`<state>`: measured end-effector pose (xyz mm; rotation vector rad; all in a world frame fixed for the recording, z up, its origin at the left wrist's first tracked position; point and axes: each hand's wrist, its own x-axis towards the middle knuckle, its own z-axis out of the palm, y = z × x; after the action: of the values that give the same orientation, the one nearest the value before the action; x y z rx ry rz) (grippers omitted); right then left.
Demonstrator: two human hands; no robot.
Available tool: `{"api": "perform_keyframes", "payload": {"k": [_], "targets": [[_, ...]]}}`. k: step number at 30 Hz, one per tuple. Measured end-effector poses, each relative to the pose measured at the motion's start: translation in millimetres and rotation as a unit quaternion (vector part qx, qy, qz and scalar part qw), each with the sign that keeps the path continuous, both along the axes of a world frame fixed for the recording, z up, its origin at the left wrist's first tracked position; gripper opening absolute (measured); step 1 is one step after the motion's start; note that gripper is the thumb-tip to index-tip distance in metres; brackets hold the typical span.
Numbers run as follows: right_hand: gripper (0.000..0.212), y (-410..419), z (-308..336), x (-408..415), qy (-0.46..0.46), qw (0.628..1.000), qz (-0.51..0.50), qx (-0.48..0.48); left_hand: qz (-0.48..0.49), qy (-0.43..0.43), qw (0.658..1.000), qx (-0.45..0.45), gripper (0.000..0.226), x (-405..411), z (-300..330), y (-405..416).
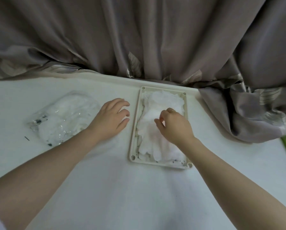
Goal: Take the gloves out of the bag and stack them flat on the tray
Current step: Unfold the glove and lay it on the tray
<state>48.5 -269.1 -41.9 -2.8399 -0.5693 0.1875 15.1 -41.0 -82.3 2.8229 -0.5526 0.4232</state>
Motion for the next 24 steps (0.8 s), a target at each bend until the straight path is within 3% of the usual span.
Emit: {"api": "perform_keyframes", "payload": {"k": [4,10,12,15,18,21,22,24], "targets": [[0.027,52.4,8.1,-23.8,0.004,0.994,0.081,0.074,0.037,-0.017,0.999,0.035,0.026,-23.5,9.9,39.3],[0.029,127.0,-10.7,-45.9,0.101,0.972,0.170,0.125,0.149,0.091,0.983,0.063,0.017,-53.7,10.6,101.2],[0.032,148.0,-18.5,-50.7,0.125,0.968,0.186,0.115,0.172,0.177,0.968,0.053,0.037,-56.8,13.8,118.0],[0.034,176.1,-32.1,-56.7,0.164,0.976,0.132,0.061,0.146,0.287,0.945,0.050,0.060,-59.8,18.1,134.2],[0.048,193.6,-41.7,-57.3,0.164,0.985,0.046,-0.024,0.099,0.309,0.945,0.048,0.064,-59.1,16.1,140.7],[0.054,199.9,-46.1,-54.2,0.136,0.990,-0.026,-0.027,0.073,0.300,0.951,0.029,0.066,-54.8,13.2,138.7],[0.047,203.2,-46.5,-53.6,0.146,0.988,-0.044,-0.015,0.065,0.303,0.951,0.014,0.067,-53.1,12.7,138.3],[0.013,206.7,-49.4,-53.1,0.172,0.981,-0.079,0.039,0.057,0.315,0.947,-0.012,0.068,-50.5,10.2,135.5]]}}
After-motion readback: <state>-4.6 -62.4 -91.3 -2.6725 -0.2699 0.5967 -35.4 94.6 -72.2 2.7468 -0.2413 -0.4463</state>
